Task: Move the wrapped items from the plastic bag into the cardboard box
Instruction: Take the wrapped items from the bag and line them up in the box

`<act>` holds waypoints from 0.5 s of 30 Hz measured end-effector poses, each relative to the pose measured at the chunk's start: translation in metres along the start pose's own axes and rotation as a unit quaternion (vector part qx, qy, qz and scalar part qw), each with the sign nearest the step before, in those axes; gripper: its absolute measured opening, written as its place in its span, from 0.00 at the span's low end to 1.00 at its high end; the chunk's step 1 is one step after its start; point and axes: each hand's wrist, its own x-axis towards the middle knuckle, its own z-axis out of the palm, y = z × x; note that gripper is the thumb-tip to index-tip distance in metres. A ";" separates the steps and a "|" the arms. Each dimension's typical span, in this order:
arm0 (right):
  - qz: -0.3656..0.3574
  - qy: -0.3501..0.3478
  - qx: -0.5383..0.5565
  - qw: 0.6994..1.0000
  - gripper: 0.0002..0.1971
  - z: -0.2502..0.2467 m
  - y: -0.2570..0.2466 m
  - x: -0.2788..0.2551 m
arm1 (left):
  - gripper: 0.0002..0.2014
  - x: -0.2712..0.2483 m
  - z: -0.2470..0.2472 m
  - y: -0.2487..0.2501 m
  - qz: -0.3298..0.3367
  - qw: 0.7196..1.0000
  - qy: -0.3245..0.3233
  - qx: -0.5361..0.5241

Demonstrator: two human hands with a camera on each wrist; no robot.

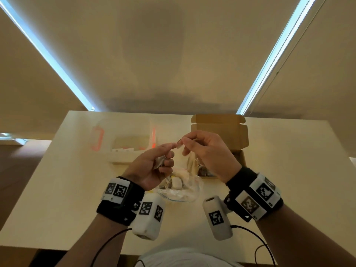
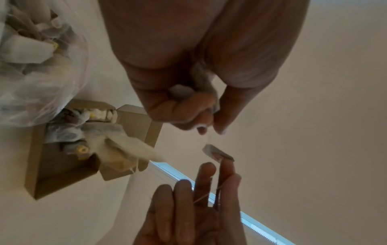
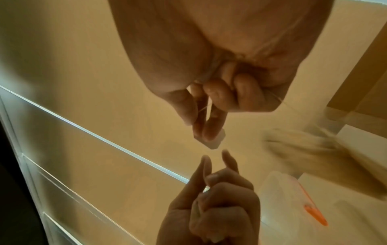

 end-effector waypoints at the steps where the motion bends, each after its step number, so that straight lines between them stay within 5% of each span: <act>1: -0.006 0.029 0.002 1.000 0.09 0.000 0.002 0.000 | 0.09 0.001 -0.001 -0.001 0.024 1.000 0.011 0.011; 5: -0.006 0.088 0.029 0.996 0.09 -0.010 0.003 -0.004 | 0.12 0.002 -0.009 0.003 0.156 0.976 0.071 0.132; 7: 0.007 0.054 0.057 0.997 0.10 -0.017 -0.001 -0.006 | 0.12 0.000 -0.010 0.008 0.226 0.934 0.093 0.260; 10: 0.020 -0.016 0.055 0.998 0.11 -0.027 -0.005 -0.007 | 0.05 -0.005 -0.004 0.016 0.298 0.835 0.105 0.451; 15: 0.027 -0.101 0.012 0.994 0.11 -0.034 -0.015 -0.005 | 0.23 -0.014 0.020 0.020 0.326 0.766 0.009 0.554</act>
